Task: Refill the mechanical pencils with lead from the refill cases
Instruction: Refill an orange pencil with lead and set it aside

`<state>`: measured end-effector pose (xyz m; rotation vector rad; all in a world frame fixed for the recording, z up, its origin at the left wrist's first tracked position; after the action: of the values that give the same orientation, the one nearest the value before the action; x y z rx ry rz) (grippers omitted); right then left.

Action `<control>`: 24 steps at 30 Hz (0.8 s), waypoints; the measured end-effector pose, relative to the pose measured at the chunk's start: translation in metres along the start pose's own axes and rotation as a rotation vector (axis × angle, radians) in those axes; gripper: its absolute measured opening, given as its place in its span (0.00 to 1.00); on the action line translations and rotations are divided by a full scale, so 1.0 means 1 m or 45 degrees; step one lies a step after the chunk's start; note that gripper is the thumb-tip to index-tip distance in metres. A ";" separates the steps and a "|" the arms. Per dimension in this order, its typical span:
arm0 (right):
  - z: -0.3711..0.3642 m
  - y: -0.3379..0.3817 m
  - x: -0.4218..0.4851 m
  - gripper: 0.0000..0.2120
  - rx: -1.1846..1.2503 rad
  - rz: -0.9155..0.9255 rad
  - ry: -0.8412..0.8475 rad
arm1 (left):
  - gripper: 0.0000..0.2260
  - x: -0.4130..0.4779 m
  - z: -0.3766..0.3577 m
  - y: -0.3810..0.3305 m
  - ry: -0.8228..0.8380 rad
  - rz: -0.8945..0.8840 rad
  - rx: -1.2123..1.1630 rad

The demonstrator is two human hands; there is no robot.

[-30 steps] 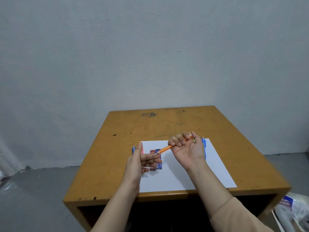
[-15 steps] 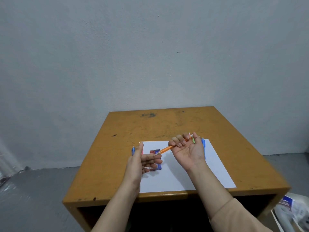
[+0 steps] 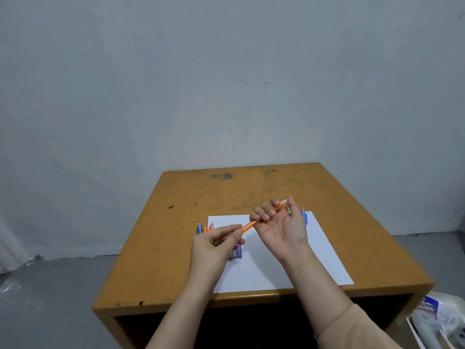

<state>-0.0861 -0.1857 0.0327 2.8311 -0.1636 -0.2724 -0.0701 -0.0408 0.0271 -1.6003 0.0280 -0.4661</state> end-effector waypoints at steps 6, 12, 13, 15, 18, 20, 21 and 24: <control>-0.006 0.003 -0.005 0.21 -0.431 0.144 -0.170 | 0.06 -0.001 0.000 0.003 -0.079 -0.093 0.011; -0.009 0.003 -0.008 0.07 -0.709 0.377 -0.407 | 0.07 -0.007 -0.005 0.009 -0.162 -0.146 0.036; -0.009 0.001 -0.009 0.08 -0.706 0.414 -0.395 | 0.07 -0.008 -0.006 0.010 -0.179 -0.152 0.049; -0.010 -0.001 -0.011 0.13 -0.722 0.489 -0.348 | 0.06 -0.009 -0.006 0.013 -0.215 -0.165 0.067; -0.011 -0.003 -0.012 0.20 -0.826 0.576 -0.329 | 0.07 -0.010 -0.007 0.016 -0.231 -0.168 0.078; -0.011 -0.003 -0.011 0.20 -0.939 0.612 -0.390 | 0.07 -0.010 -0.008 0.017 -0.223 -0.165 0.086; -0.011 -0.003 -0.010 0.20 -1.000 0.624 -0.425 | 0.07 -0.010 -0.008 0.018 -0.220 -0.166 0.098; -0.008 -0.003 -0.006 0.18 -1.087 0.637 -0.480 | 0.07 -0.010 -0.008 0.019 -0.222 -0.179 0.137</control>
<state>-0.0904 -0.1801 0.0410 1.8040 -0.6454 -0.5872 -0.0768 -0.0477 0.0057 -1.5374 -0.2394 -0.4281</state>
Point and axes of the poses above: each hand's wrist, its own x-axis towards the middle knuckle, its own z-axis out of the back of the hand, y = z × x, the point moved 1 cm from there along x, towards the middle knuckle, and after that the axes turned 13 degrees about -z, right-handed, at the moved point
